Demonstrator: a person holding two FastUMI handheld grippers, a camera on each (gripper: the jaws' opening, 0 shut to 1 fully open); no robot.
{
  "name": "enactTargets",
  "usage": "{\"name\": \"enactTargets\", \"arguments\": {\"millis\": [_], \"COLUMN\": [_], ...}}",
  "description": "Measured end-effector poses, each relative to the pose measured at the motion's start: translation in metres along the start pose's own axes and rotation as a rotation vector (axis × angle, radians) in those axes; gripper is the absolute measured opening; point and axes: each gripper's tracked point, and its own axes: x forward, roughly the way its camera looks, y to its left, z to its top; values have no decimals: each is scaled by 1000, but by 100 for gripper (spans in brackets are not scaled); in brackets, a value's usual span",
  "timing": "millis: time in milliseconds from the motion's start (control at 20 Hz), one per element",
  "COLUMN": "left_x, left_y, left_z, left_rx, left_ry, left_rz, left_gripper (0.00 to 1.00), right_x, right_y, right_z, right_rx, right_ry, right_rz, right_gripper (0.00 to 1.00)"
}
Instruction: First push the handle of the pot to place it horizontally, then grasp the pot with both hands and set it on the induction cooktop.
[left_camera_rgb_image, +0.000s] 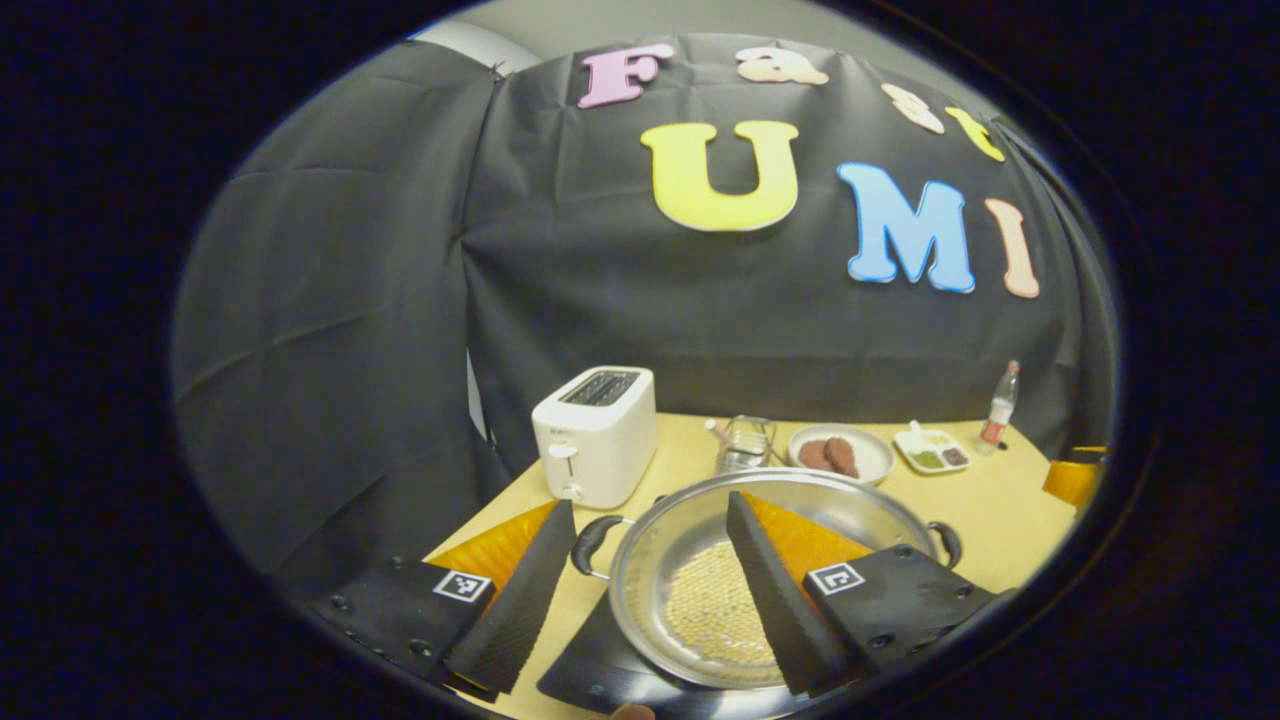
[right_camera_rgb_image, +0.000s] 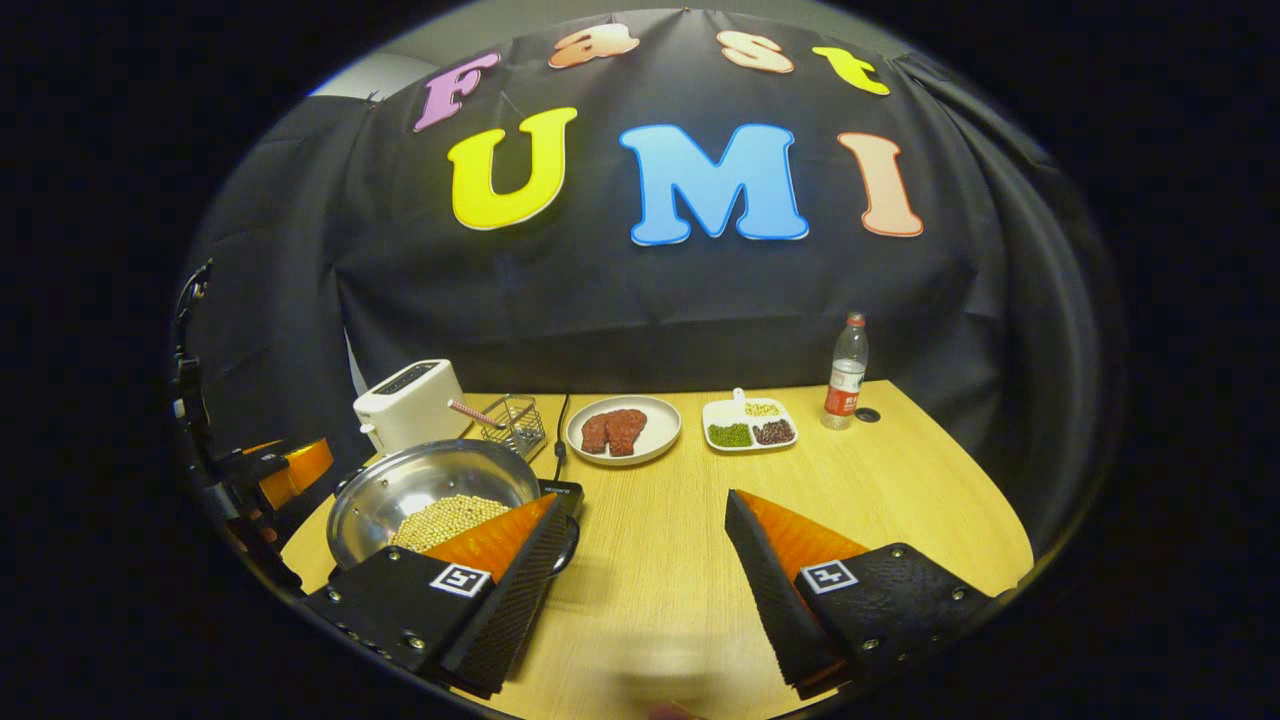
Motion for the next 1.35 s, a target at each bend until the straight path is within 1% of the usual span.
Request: {"name": "enactTargets", "arguments": {"millis": [50, 150, 350, 450, 500, 550, 750, 800, 900, 1000, 1150, 1250, 1350], "left_x": [-11, -47, -106, -133, -145, -153, -187, -193, -198, -203, -211, -215, -219], "left_y": [-12, -37, -91, -111, -118, -127, -152, -157, -156, -150, -135, -124, -114], "left_z": [12, 32, 52, 57, 58, 62, 73, 74, 71, 72, 81, 90, 98], "left_rx": [-1, 2, -12, -21, -26, -24, -6, -3, -4, -28, -38, -24, -20], "left_ry": [-26, -62, -119, -144, -155, -165, -216, -226, -226, -228, -247, -272, -293], "left_rz": [-5, -12, -45, -54, -66, -77, -120, -133, -137, -134, -136, -128, -118], "left_gripper": [99, 99, 100, 100, 99, 99, 100, 99, 99, 99, 99, 99, 99], "right_x": [-12, -34, -78, -95, -99, -107, -139, -145, -156, -165, -172, -175, -176], "right_y": [-8, -24, -55, -72, -87, -94, -102, -101, -96, -89, -84, -81, -75], "right_z": [6, 15, 27, 30, 27, 28, 35, 37, 37, 44, 54, 63, 67], "right_rx": [-5, -13, -9, -21, -26, -27, -24, -21, -23, -48, -76, -62, -45], "right_ry": [-23, -48, -102, -126, -136, -148, -212, -228, -238, -269, -307, -337, -346], "right_rz": [10, 20, 50, 50, 38, 29, 18, 15, 15, 28, 15, -3, -3], "right_gripper": [97, 97, 97, 98, 100, 100, 99, 99, 99, 99, 99, 99, 99]}}
